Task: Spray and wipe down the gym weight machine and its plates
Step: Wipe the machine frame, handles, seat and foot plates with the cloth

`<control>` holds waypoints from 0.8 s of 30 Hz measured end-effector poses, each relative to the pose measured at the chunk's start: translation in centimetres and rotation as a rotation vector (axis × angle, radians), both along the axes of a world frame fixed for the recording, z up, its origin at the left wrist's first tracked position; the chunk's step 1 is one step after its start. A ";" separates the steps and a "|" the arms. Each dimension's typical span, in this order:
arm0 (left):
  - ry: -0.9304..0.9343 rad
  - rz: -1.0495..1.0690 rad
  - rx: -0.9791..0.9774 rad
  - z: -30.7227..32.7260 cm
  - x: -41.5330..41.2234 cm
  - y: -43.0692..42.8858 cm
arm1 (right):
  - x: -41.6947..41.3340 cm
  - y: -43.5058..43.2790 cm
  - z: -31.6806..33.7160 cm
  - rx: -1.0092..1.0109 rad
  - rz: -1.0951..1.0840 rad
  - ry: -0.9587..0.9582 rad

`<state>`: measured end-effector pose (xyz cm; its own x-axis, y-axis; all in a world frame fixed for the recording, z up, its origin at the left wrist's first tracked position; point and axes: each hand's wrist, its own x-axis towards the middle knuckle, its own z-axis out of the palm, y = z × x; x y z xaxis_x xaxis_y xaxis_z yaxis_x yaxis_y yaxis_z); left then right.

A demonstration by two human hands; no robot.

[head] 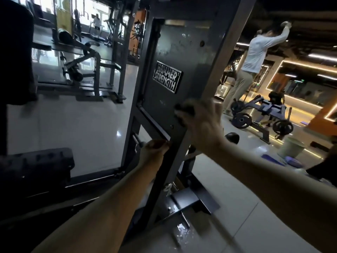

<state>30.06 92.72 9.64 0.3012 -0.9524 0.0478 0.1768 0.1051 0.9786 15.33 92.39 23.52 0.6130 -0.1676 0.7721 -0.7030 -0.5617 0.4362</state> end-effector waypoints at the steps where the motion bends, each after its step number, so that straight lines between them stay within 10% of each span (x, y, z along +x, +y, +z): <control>1: 0.025 -0.005 0.008 -0.1 0.0 -0.1 | 0.4 -0.2 1.5 -0.028 -0.005 -0.138; 9: -0.042 -0.138 0.039 -1.4 1.0 -0.2 | 1.4 -1.3 -4.1 0.012 0.058 -0.576; 17: -0.201 -0.191 0.101 -3.6 2.4 -1.0 | 0.1 1.3 -21.7 0.682 0.140 -0.867; 24: -0.119 -0.229 0.116 -3.9 2.7 -2.2 | 0.5 -1.3 -10.3 0.373 0.162 -1.025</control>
